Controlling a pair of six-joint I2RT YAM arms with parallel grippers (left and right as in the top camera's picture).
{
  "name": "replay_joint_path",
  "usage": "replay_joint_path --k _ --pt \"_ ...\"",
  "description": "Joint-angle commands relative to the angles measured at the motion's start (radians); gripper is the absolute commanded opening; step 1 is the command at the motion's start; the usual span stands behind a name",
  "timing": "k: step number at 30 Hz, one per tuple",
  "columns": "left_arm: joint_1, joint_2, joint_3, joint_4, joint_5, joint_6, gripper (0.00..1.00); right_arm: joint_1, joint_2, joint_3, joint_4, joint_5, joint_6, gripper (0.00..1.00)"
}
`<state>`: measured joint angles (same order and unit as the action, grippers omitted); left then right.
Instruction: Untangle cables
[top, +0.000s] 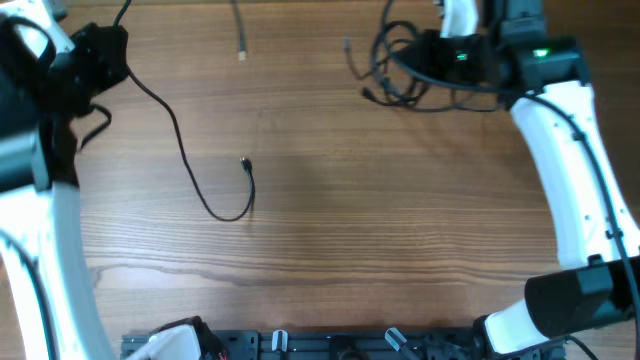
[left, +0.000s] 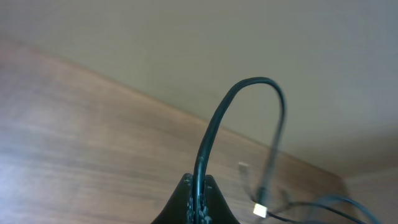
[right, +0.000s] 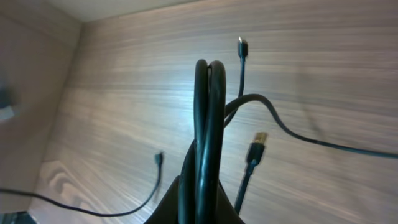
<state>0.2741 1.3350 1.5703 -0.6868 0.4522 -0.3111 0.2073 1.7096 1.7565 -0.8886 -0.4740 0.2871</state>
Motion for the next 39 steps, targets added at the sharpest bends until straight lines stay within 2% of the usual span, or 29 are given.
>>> replay_joint_path --k 1,5,6,7,9,10,11,13,17,19,22,25,28,32,36,39 --pt "-0.05 -0.091 0.006 -0.035 0.056 0.016 0.04 0.081 0.04 0.016 0.018 0.121 0.13 0.04" --pt "-0.065 -0.103 0.006 -0.103 0.056 0.016 0.04 0.11 0.122 0.016 0.011 0.106 0.156 0.05" --pt "-0.065 -0.099 0.006 -0.109 0.056 0.014 0.04 0.111 0.138 0.016 0.01 0.08 0.144 0.14" --pt "-0.065 -0.095 0.006 -0.115 0.056 0.001 0.04 0.11 0.155 0.016 0.01 0.035 0.108 0.28" --pt "-0.065 -0.088 0.006 -0.118 0.056 -0.057 0.04 0.11 0.166 0.016 0.004 -0.038 0.035 0.68" --pt "-0.065 -0.084 0.006 -0.115 0.056 -0.085 0.04 0.11 0.165 0.016 0.0 -0.04 0.024 0.8" --pt "-0.065 -0.082 0.006 -0.114 0.056 -0.105 0.04 0.11 0.159 0.016 -0.002 -0.04 0.021 0.89" --pt "-0.065 -0.077 0.006 -0.11 0.056 -0.161 0.04 0.109 0.145 0.016 -0.004 -0.06 -0.002 0.98" --pt "-0.089 -0.064 0.006 -0.1 0.056 -0.261 0.04 0.109 0.1 0.016 -0.007 -0.125 -0.059 0.98" --pt "-0.1 -0.051 0.006 -0.09 0.055 -0.362 0.04 0.11 0.072 0.016 -0.002 -0.29 -0.209 0.93" --pt "-0.1 -0.028 0.006 -0.087 0.039 -0.605 0.04 0.11 0.043 0.016 -0.001 -0.507 -0.405 0.9" --pt "-0.1 -0.003 0.006 -0.088 0.022 -0.897 0.04 0.133 0.037 0.016 0.014 -0.544 -0.47 0.89" --pt "-0.1 0.011 0.006 -0.088 0.022 -1.132 0.04 0.203 0.037 0.016 0.027 -0.535 -0.553 0.88" --pt "-0.1 0.011 0.006 -0.088 0.041 -1.221 0.04 0.29 0.043 0.016 0.101 -0.399 -0.547 0.88" --pt "-0.1 0.011 0.006 -0.088 0.072 -1.223 0.04 0.385 0.073 0.016 0.19 -0.306 -0.545 0.86" --pt "-0.1 0.011 0.006 -0.089 0.075 -1.222 0.04 0.422 0.086 0.016 0.239 -0.264 -0.489 0.74"
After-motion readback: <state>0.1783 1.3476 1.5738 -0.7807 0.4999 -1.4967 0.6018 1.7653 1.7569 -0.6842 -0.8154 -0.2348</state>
